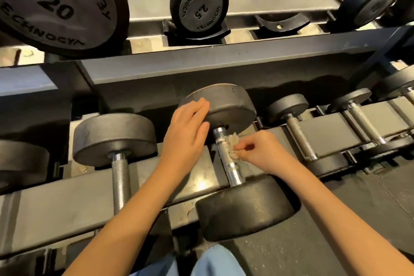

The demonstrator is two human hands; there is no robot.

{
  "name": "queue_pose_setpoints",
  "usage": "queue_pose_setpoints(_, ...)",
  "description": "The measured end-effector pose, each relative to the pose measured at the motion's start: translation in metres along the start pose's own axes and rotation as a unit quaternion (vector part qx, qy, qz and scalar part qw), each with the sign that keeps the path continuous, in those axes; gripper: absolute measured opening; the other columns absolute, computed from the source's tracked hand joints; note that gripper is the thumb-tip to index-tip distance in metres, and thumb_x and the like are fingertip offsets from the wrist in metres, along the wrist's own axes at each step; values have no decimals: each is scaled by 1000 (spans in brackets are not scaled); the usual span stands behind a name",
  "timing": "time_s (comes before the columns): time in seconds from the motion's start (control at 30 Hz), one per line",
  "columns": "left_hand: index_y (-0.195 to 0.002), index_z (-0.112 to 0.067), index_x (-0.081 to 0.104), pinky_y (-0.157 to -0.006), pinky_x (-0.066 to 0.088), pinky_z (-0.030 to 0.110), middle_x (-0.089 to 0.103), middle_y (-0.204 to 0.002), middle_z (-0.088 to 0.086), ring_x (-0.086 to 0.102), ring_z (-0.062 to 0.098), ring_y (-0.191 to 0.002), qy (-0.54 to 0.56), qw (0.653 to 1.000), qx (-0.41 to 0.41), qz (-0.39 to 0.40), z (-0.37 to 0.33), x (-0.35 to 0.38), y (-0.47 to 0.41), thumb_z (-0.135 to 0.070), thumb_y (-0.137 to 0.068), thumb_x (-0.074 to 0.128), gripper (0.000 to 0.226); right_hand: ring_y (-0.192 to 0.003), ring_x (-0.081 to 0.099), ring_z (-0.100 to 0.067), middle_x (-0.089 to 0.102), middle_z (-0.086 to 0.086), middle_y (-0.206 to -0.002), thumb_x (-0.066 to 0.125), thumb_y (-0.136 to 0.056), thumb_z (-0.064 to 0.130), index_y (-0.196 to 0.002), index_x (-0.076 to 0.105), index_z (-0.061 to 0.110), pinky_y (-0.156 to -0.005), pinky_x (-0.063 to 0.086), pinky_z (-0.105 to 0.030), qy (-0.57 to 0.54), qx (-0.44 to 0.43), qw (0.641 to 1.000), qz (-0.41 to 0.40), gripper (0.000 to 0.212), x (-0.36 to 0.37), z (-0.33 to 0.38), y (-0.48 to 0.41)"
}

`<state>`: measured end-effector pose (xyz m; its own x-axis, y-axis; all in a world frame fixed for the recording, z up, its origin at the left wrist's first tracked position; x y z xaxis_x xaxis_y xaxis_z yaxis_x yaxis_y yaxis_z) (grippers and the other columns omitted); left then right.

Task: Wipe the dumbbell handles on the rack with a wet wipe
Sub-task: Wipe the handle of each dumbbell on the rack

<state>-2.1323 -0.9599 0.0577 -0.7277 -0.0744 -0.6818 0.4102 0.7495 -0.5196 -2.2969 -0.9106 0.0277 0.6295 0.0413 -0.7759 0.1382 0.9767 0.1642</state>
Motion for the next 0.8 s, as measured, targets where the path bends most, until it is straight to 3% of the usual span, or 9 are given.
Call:
queue_pose_setpoints(0.07, -138, -8, 47, -109, 15, 10, 49, -138, 5, 36, 16, -129, 8, 1000, -3, 1, 0, 1, 0, -27, -96, 37, 47, -78, 55, 3, 68, 4, -93, 68, -85, 10, -101, 74, 11, -75, 44, -9, -23, -2, 1000, 18, 18, 0, -3, 7)
queue_pose_setpoints(0.2, -139, -11, 46, -110, 19, 15, 48, -139, 1, 35, 15, -130, 26, 1000, -6, 1, 2, 1, -2, -30, -96, 35, 48, -71, 50, 7, 63, 10, -88, 65, -88, 9, -109, 71, 17, -65, 35, -1, -20, -5, 999, 34, 23, 0, -7, 8)
queue_pose_setpoints(0.3, -141, -15, 43, -109, 15, 9, 44, -142, -3, 33, 11, -132, 28, 999, 2, 19, 4, 3, -2, -34, -96, 32, 50, -75, 52, 3, 64, 9, -88, 65, -87, 10, -114, 69, 17, -71, 38, -10, 1, -20, 1000, -1, 28, -1, -4, -5)
queue_pose_setpoints(0.37, -142, -15, 43, -111, 19, 17, 43, -144, -2, 33, 12, -134, 30, 999, -12, 12, 3, 3, 0, -35, -96, 33, 51, -82, 57, -1, 69, 3, -94, 66, -86, 9, -115, 69, 16, -77, 43, -14, -19, -22, 999, -24, 30, -3, 0, -13)
queue_pose_setpoints(0.43, -141, -14, 43, -112, 22, 23, 44, -143, -1, 34, 13, -134, 31, 999, -19, 1, 1, 3, 1, -34, -95, 34, 51, -80, 58, 1, 69, 5, -91, 68, -85, 11, -111, 71, 16, -77, 44, -13, -35, -24, 999, -27, 27, -4, 1, -16)
queue_pose_setpoints(0.53, -141, -16, 43, -110, 17, 11, 44, -142, -3, 32, 8, -132, 24, 1000, -8, 8, 5, 4, -3, -33, -96, 34, 49, -67, 54, 5, 62, 15, -73, 75, -79, 11, -93, 75, 17, -65, 39, -8, -32, -25, 999, 25, 15, -1, -1, -11)
queue_pose_setpoints(0.67, -139, -12, 45, -110, 17, 11, 47, -140, 0, 34, 10, -130, 25, 1000, 0, -6, 2, 2, -3, -30, -96, 36, 48, -60, 56, 11, 61, 18, -63, 78, -75, 7, -74, 73, 22, -61, 42, -6, -41, -25, 995, 91, 15, 9, 1, -1)
queue_pose_setpoints(0.8, -139, -15, 46, -107, 17, 10, 47, -139, -3, 31, 3, -129, 26, 1000, -9, -3, 4, 2, -6, -33, -96, 34, 48, -70, 55, 2, 60, 16, -74, 75, -79, 13, -88, 75, 20, -71, 42, -16, -36, -60, 997, -27, 11, -2, 14, -18)
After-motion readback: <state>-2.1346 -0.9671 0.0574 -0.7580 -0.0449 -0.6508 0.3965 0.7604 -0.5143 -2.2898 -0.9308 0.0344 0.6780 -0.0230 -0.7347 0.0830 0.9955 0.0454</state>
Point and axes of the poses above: each hand's wrist, its own y-axis away from the middle knuckle, its own x-axis out of the palm, z = x × y, the point moved 7 cm from there along -y, towards the middle knuckle
